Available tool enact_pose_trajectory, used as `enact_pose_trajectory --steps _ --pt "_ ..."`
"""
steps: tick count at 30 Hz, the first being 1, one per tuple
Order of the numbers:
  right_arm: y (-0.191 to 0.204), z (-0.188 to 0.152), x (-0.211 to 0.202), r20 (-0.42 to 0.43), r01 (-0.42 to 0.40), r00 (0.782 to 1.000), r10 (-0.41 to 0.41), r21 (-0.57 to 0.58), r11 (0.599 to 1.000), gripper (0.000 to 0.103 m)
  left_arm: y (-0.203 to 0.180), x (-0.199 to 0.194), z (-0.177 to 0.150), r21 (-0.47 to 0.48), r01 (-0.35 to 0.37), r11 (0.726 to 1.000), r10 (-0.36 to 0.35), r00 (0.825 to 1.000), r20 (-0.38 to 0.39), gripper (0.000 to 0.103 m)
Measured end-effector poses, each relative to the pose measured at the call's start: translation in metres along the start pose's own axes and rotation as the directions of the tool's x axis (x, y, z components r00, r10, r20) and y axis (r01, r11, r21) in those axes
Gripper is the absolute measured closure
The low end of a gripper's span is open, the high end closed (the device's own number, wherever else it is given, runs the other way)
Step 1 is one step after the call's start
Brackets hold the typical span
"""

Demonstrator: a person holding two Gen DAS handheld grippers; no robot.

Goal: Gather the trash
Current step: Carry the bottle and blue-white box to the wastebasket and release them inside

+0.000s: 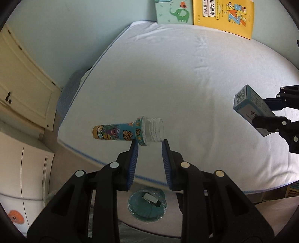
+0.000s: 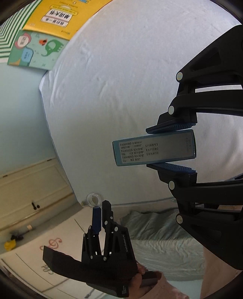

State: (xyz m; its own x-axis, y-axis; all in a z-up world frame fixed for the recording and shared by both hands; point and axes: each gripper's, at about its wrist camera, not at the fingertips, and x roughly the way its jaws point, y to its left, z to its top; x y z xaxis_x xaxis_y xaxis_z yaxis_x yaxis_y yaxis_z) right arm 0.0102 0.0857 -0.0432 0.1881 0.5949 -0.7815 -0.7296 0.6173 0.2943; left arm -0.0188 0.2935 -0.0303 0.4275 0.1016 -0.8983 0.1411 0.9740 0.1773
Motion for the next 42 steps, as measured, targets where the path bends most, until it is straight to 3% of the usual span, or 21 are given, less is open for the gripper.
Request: enact_pose_trajectory --steps 9,20,32,42 --pt "0.082 0.025 0.042 -0.071 -0.134 0.99 0.123 -0.165 0.977 0.071 0.056 -0.017 -0.08 -0.198 -0.06 0.978 0.052 0.998 -0.046 0.079" --pt "0.191 0.044 0.097 -0.179 -0.25 0.962 0.207 -0.271 0.929 0.071 0.118 -0.022 -0.172 -0.349 -0.083 0.934 0.042 0.991 -0.125 0.079" --pt "0.261 0.047 0.142 -0.282 -0.324 0.929 0.239 -0.308 0.895 0.071 0.157 -0.013 -0.256 -0.458 -0.068 0.886 -0.018 0.983 -0.181 0.079" --pt "0.299 0.032 0.161 -0.343 -0.355 0.908 0.239 -0.332 0.874 0.071 0.169 -0.005 -0.293 -0.515 -0.051 0.856 -0.062 0.978 -0.2 0.079"
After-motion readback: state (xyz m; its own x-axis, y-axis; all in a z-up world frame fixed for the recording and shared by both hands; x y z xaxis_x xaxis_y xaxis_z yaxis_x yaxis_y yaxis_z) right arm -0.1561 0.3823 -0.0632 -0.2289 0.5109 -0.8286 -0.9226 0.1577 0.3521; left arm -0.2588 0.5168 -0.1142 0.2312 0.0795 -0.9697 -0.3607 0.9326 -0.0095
